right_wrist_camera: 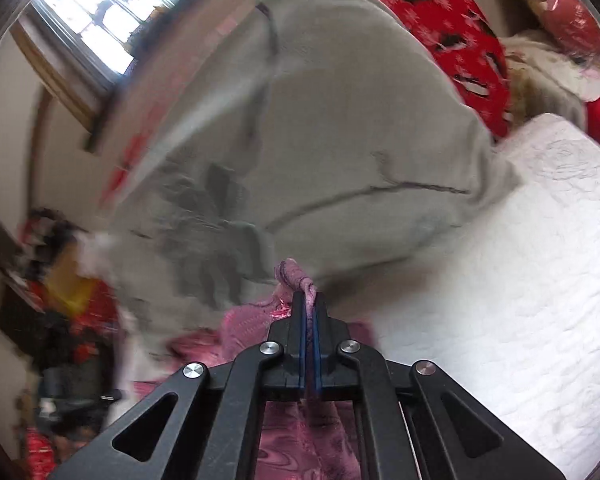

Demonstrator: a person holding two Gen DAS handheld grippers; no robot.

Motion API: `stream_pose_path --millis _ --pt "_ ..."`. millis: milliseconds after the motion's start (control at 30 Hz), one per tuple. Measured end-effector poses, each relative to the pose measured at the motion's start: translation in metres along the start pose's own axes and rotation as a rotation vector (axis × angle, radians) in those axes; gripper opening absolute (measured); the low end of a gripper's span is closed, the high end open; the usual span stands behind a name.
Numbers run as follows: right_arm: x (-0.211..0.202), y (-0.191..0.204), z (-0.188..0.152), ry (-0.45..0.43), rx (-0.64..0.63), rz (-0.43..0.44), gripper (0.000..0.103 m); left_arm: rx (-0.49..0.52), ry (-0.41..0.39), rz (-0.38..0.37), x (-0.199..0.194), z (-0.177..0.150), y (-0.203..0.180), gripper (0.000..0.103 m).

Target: Fold small clothes

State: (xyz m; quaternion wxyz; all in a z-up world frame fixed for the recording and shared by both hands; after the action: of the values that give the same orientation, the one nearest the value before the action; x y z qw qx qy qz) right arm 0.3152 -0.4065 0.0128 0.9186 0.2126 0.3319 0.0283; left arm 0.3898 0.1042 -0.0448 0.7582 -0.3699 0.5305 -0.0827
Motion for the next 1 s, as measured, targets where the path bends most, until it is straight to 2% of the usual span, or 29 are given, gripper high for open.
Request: stream_pose_path --millis 67,100,167,200,233,300,400,467,500,533,567,600,700,800,900,1000 --pt "0.009 -0.011 -0.016 0.047 0.027 -0.048 0.007 -0.023 0.035 -0.017 0.004 -0.002 0.005 0.000" --pt "0.012 -0.012 -0.021 0.052 0.046 -0.007 0.009 -0.024 0.051 -0.014 0.006 -0.004 0.007 0.002" --pt "0.013 -0.015 -0.031 0.058 0.088 0.017 0.010 -0.030 0.082 -0.012 0.013 -0.007 0.008 0.014" --pt "0.014 -0.019 -0.035 0.059 0.113 0.015 0.015 -0.036 0.093 -0.010 0.016 -0.009 0.006 0.028" --pt "0.016 -0.023 -0.038 0.065 0.140 0.022 0.030 -0.040 0.095 -0.010 0.017 -0.012 0.003 0.044" --pt "0.017 -0.029 -0.044 0.069 0.186 0.024 0.049 -0.035 0.088 -0.024 0.019 -0.015 -0.004 0.056" --pt "0.019 -0.030 -0.048 0.075 0.199 0.036 0.049 0.000 0.100 0.007 0.029 -0.023 -0.012 0.065" --pt "0.022 -0.025 -0.050 0.080 0.179 0.026 0.049 0.071 0.062 0.103 0.037 -0.028 -0.015 0.064" --pt "0.023 -0.022 -0.051 0.083 0.158 0.018 0.048 0.116 0.033 0.137 0.037 -0.029 -0.018 0.045" --pt "0.023 -0.018 -0.050 0.086 0.123 -0.009 0.040 0.159 0.016 0.166 0.036 -0.031 -0.020 0.000" --pt "0.021 -0.013 -0.047 0.077 0.080 -0.038 0.033 0.186 0.015 0.179 0.036 -0.033 -0.023 0.000" --pt "0.015 -0.008 -0.042 0.058 0.033 -0.038 0.009 0.190 -0.017 0.187 0.029 -0.032 -0.024 0.000" --pt "-0.010 0.009 -0.022 -0.027 -0.035 0.014 0.005 0.190 -0.096 0.132 0.003 -0.026 -0.036 0.000" --pt "-0.037 0.022 0.005 -0.131 -0.039 0.067 0.003 0.165 -0.156 0.081 -0.017 -0.012 -0.044 0.000" --pt "-0.033 0.019 0.015 -0.154 -0.020 0.055 0.003 0.143 -0.149 0.133 -0.001 -0.003 -0.032 0.000" --pt "-0.003 0.003 0.001 -0.084 0.025 -0.001 0.003 0.090 -0.079 0.202 0.030 -0.003 -0.005 0.000"
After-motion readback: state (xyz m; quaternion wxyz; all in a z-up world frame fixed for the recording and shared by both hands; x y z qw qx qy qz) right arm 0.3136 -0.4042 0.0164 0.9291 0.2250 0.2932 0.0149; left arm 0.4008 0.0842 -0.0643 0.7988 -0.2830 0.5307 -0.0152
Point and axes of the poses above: each gripper's, at about its wrist camera, not at the fingertips, and x roughly the way its jaws point, y to its left, z to its top, the point moved 9 cm from there along x, roughly the way its jaws point, and after that the axes turned 13 degrees about -x, right-handed, at the moved point
